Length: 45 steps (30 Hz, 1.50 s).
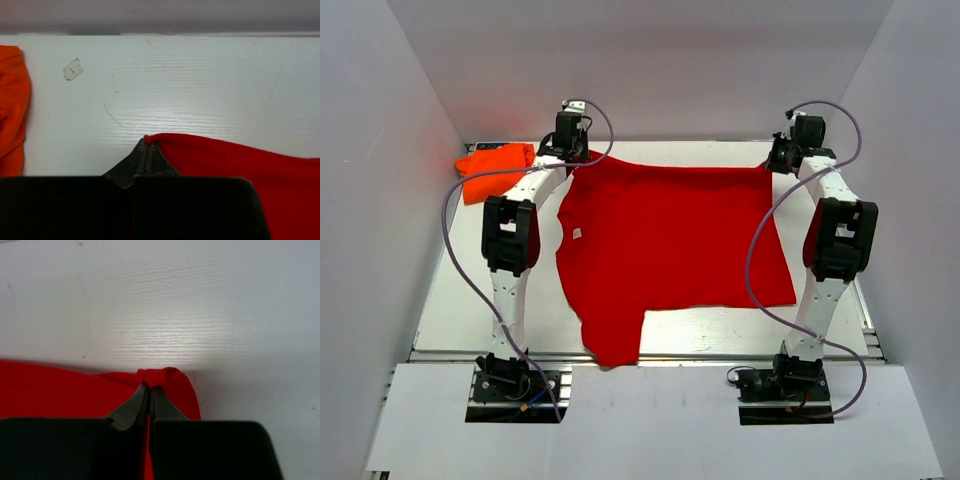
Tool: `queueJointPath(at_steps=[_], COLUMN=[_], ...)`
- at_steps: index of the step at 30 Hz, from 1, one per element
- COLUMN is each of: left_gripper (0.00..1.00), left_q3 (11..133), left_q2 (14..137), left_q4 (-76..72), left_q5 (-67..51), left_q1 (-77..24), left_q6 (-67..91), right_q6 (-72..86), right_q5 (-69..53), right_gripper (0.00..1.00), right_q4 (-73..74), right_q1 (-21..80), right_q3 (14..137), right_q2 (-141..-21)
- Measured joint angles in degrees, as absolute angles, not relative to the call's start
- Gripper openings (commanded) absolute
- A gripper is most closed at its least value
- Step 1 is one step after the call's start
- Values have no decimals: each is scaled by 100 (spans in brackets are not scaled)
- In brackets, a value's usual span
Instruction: Fold and stack the t-shirts
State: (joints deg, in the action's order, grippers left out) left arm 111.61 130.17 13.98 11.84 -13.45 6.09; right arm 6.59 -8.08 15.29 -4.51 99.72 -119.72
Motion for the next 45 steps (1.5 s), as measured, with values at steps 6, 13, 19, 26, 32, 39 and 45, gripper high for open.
queueJointPath(at_steps=[6,13,19,26,32,39,45], left_gripper=[0,0,0,0,0,0,0], left_q3=[11177,9725,8490,7754,6598,5802,5774], left_q2=[13028,11839,10324,9308,8899,8866,9087], left_q4=[1688,2018,2143,2294,2370,2506,2316], left_q5=[598,145,-478,-1387,-1772,-1793,-1811], left_q1=[-1264,-1260,-1256,-1256,-1282,-1269,-1269], left_q6=[696,843,1194,1640,2012,2237,2252], right_q6=[674,685,598,482,414,401,405], right_q5=[-416,-150,56,239,246,290,370], right_gripper=[0,0,0,0,0,0,0], right_q4=[1911,2003,2091,2180,2263,2265,2099], right_q1=[-425,-427,-445,-451,-454,-454,-454], right_q3=[10138,9756,9113,8562,8187,7881,7518], right_q2=[-12154,-11799,-10984,-10398,-10195,-10156,-10162])
